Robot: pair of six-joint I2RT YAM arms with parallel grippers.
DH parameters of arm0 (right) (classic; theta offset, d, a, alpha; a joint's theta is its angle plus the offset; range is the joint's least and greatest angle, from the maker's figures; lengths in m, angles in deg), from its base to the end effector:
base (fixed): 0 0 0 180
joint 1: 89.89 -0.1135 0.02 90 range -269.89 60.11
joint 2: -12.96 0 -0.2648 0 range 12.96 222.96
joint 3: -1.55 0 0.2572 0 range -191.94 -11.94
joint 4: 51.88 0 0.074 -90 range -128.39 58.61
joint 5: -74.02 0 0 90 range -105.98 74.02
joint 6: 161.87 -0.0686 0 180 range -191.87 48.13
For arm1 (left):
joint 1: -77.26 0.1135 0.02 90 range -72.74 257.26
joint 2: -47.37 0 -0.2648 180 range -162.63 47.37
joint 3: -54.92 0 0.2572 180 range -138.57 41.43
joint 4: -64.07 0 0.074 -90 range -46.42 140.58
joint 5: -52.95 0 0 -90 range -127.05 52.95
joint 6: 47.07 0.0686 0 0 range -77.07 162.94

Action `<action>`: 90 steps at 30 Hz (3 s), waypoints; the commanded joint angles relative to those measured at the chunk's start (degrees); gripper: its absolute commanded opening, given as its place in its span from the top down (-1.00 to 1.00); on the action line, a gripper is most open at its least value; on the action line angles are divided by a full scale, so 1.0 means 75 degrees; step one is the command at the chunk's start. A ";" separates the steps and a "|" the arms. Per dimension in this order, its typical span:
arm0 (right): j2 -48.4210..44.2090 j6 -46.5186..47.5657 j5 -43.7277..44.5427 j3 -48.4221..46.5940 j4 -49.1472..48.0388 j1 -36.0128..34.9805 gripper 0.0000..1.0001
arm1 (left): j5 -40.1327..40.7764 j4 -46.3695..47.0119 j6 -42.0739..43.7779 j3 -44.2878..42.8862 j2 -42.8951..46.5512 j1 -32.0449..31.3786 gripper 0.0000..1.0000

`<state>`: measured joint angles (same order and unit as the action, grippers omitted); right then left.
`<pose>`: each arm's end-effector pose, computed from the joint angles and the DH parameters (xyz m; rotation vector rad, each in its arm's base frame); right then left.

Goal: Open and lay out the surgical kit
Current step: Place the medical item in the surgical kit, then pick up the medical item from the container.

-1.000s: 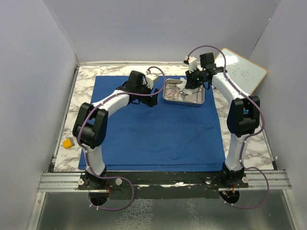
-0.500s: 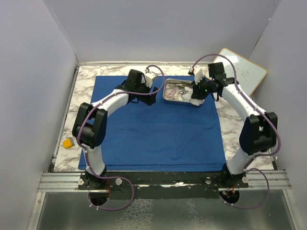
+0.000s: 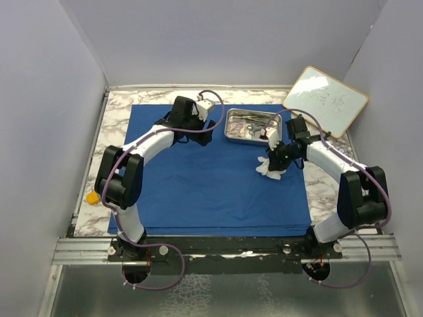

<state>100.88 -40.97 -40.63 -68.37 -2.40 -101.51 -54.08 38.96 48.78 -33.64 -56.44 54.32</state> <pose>0.2952 0.0899 0.1727 -1.0666 2.4238 0.4817 0.3953 -0.1891 0.2126 0.7200 2.1699 -0.4944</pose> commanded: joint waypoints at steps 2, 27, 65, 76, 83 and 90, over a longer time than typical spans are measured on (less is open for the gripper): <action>0.0301 -0.0303 0.0258 0.0208 -0.0668 0.0005 0.98 | 0.0091 0.0119 0.0053 0.0159 0.0387 0.0035 -0.58; 0.0626 -0.0322 0.1092 0.0106 -0.0126 0.0008 0.32 | -0.0015 0.0255 0.0008 0.0438 0.0621 0.0082 -0.58; 0.2537 -0.2308 -0.0661 -0.4194 -0.1534 -0.0084 -0.39 | 0.0618 0.0017 0.0631 0.0364 0.0831 0.0222 -0.59; 0.4571 -0.2649 -0.0552 -0.5819 -0.1571 -0.0440 -0.31 | 0.0556 0.0291 0.0561 0.0798 0.1232 0.0223 -0.59; 0.5491 -0.2724 -0.0416 -0.6555 -0.1429 -0.0765 -0.26 | 0.0524 0.0354 0.0586 0.0897 0.1173 0.0220 -0.59; 0.5766 -0.2574 -0.0119 -0.6656 -0.1255 -0.0923 -0.09 | 0.0383 0.0348 0.0513 0.0935 0.1249 0.0223 -0.59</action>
<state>142.78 -60.64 -43.27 -116.47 -12.52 -107.81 -50.50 40.67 52.74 -27.01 -48.61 55.83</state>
